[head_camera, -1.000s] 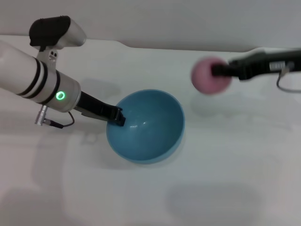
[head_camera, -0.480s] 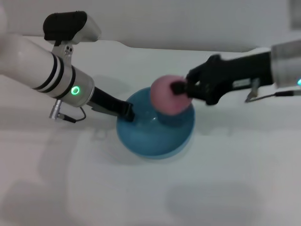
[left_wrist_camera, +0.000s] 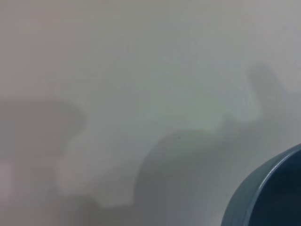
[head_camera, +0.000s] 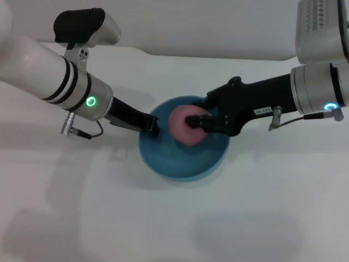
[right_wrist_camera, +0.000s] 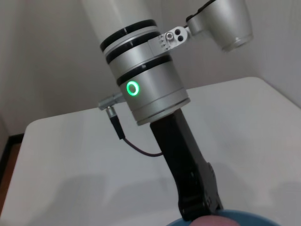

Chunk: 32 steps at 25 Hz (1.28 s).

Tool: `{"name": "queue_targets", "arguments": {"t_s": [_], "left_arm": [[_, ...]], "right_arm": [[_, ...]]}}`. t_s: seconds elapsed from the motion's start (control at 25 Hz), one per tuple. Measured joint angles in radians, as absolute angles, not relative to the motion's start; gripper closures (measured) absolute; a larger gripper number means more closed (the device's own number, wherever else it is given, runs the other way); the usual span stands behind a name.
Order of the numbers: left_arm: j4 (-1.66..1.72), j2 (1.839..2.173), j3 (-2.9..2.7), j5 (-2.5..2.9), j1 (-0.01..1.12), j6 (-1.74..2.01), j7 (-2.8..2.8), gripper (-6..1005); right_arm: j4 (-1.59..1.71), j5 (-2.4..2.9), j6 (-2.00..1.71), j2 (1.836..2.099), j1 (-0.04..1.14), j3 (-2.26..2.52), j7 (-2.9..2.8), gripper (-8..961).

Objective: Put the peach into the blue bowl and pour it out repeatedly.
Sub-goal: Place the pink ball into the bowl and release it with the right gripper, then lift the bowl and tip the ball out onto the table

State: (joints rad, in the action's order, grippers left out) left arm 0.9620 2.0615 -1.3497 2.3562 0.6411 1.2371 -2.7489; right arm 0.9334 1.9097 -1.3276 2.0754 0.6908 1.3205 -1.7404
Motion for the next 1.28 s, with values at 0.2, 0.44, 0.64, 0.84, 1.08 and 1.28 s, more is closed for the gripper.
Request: {"name": "queue_targets", "arguments": {"t_s": [0.2,0.44,0.64,0.84,1.08,1.28], "left_arm": [[0.968,2.061,-1.345,2.357,0.635,1.234,-2.744,1001],[0.968,2.060,-1.341,2.355,0.636,1.209,-2.744,1001],[0.946,2.063,-1.353,2.286,0.629,1.072,-2.708,1000],[0.872,2.067,-1.383,1.978,0.579,0.855,-2.416,999],[0.776,2.068,-1.506,1.537,0.514,0.657,-1.986,999],[0.672,2.073,-1.569,1.323,0.520,0.570,-1.770,1000]], "right_arm": [[0.947,1.910,-1.299,2.075,0.693,1.313,-1.749,598],[0.964,1.918,-1.248,2.076,0.677,1.297,-1.750,458],[1.001,1.767,-1.171,2.079,0.571,1.163,-1.734,411],[0.882,1.534,-1.067,2.073,0.459,0.975,-1.576,411],[0.683,1.239,-1.061,2.069,0.343,0.747,-1.344,411],[0.544,1.130,-1.063,2.069,0.315,0.614,-1.182,411]]}}
